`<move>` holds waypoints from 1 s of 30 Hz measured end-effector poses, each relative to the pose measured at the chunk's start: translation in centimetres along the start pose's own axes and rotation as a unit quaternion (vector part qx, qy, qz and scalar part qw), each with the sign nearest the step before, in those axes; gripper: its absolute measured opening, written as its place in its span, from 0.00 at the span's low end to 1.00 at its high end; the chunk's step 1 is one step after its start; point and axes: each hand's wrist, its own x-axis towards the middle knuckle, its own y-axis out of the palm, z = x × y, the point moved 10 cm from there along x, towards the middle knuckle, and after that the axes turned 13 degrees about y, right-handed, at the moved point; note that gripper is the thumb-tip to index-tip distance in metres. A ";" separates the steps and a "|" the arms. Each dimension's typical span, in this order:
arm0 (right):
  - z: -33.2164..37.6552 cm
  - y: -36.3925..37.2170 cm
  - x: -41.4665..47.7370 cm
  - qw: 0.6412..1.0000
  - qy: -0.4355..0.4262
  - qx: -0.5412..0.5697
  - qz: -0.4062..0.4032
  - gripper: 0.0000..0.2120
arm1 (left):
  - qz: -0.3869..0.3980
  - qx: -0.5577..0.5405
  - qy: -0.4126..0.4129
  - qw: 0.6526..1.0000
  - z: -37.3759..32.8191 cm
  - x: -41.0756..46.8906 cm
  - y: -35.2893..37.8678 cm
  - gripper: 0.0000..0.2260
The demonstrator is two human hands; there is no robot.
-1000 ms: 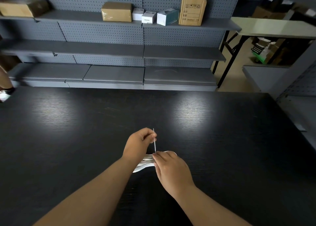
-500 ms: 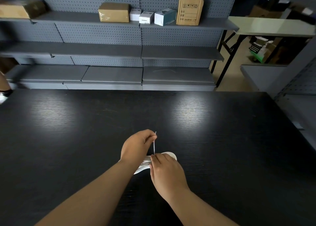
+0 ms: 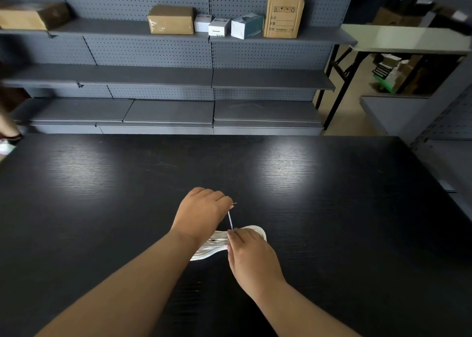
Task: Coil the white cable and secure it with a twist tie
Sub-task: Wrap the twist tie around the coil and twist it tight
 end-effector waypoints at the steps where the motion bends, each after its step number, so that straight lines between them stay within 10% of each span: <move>1: -0.2 0.1 0.2 0.999 0.019 0.024 0.022 0.11 | 0.001 -0.003 -0.001 1.000 0.0 0.0 -0.1 0.09; 12: -3.8 2.1 1.6 0.944 0.280 0.174 0.016 0.07 | 0.005 -0.002 0.009 1.000 -0.6 0.2 -0.4 0.11; 30: -2.9 1.3 1.4 0.961 0.258 0.099 -0.025 0.06 | 0.002 -0.010 0.078 0.997 -1.8 0.0 -1.4 0.14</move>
